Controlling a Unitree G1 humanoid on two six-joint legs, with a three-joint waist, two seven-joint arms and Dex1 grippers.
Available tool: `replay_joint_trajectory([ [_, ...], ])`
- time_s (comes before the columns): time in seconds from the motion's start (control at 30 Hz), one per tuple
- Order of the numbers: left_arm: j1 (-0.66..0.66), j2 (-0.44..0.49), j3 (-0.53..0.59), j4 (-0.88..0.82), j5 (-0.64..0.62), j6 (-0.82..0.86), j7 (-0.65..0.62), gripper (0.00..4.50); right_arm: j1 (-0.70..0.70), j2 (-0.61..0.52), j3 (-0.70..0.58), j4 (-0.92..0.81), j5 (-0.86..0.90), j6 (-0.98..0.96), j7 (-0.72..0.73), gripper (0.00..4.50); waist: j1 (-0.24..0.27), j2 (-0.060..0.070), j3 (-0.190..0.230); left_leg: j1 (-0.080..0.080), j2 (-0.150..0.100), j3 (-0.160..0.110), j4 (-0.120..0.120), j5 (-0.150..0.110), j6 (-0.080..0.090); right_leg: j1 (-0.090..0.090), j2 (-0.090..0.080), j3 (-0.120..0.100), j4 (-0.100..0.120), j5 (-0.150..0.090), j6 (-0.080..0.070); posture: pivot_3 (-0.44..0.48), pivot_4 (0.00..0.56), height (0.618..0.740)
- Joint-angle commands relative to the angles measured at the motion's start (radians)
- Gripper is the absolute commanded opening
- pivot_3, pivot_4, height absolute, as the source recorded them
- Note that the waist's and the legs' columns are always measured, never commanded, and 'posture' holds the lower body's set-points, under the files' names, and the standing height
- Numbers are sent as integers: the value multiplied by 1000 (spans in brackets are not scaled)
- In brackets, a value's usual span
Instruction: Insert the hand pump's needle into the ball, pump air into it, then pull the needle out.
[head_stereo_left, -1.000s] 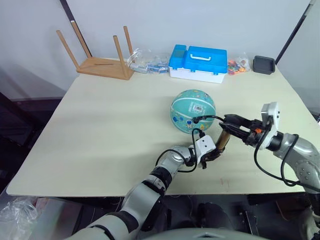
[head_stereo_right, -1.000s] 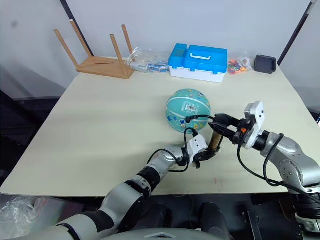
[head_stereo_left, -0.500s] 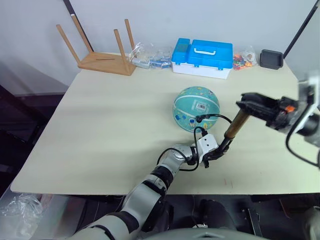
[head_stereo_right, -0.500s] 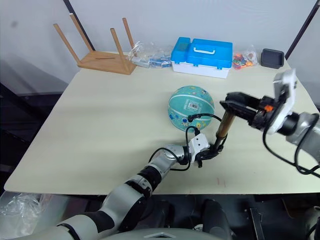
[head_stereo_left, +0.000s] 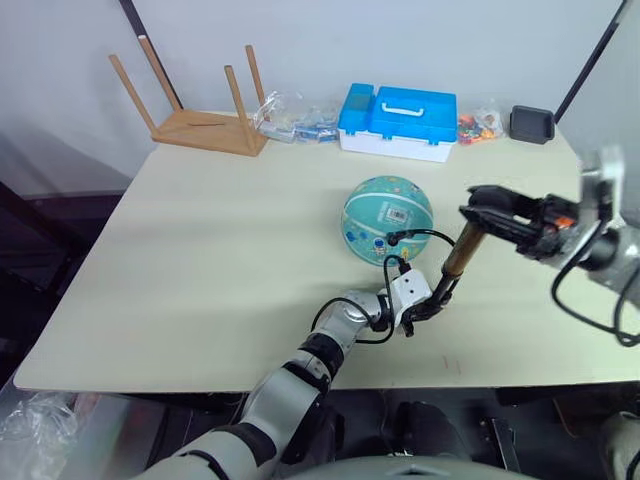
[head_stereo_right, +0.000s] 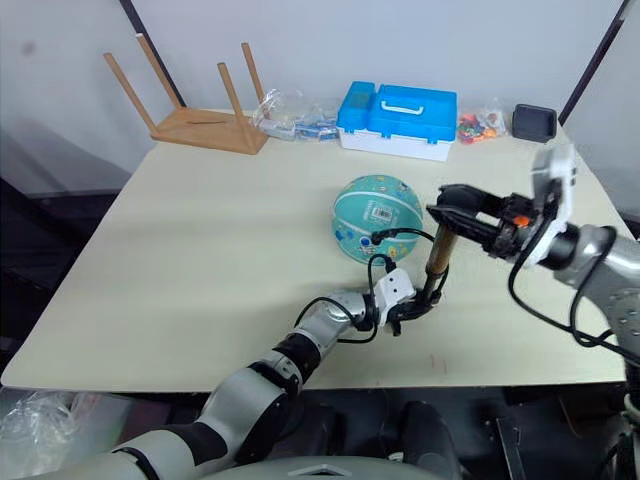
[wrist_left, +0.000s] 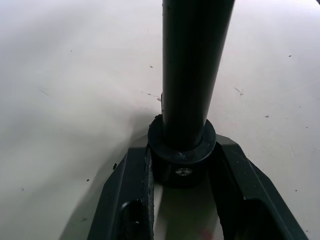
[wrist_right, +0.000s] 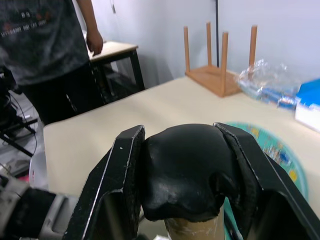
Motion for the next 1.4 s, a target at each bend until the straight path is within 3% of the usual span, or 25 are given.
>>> replay_joint_trajectory([
  [0.03,41,11,-12,35,12,29,-21,1044,78,52,193,173,-227,-50,39,1671,-3,-3,-4,1,1,0,0,0,0,0,1,0,0,0,0,0,150,740],
  [0.2,50,10,-13,25,10,32,-17,1044,83,133,267,328,-344,-128,74,1671,-4,-3,-11,3,2,0,0,0,0,1,3,0,1,1,-2,0,150,740],
  [0.4,50,10,-13,22,9,37,-17,1043,89,134,177,244,-292,-113,78,1671,-1,0,-12,2,2,0,0,0,0,0,3,1,1,2,-4,0,150,740],
  [0.67,45,13,-8,27,6,40,-18,1043,1,26,-112,-68,22,77,-22,1670,4,13,2,-4,-2,0,0,0,0,-4,-1,1,0,3,-4,0,150,740],
  [0.93,49,12,-9,25,2,35,-23,1043,-132,-117,-330,-98,401,232,-158,1670,9,12,7,-19,-4,-1,1,0,0,-16,-3,0,0,3,-4,0,150,740],
  [1.1,52,13,-9,20,-1,36,-23,1043,-93,-118,-259,-97,304,228,-152,1670,11,11,7,-19,-4,-1,1,0,0,-16,-3,0,0,3,-4,0,150,740],
  [1.3,58,16,-8,11,-1,41,-19,1043,43,3,37,38,-42,83,-57,1670,0,3,-1,-14,-2,0,1,0,0,-12,-1,0,1,3,-4,0,150,740],
  [1.4,62,17,-8,1,-3,46,-15,1043,83,58,126,108,-137,23,-18,1670,-3,-1,-4,0,-1,1,0,0,0,0,0,1,0,0,0,0,150,740],
])
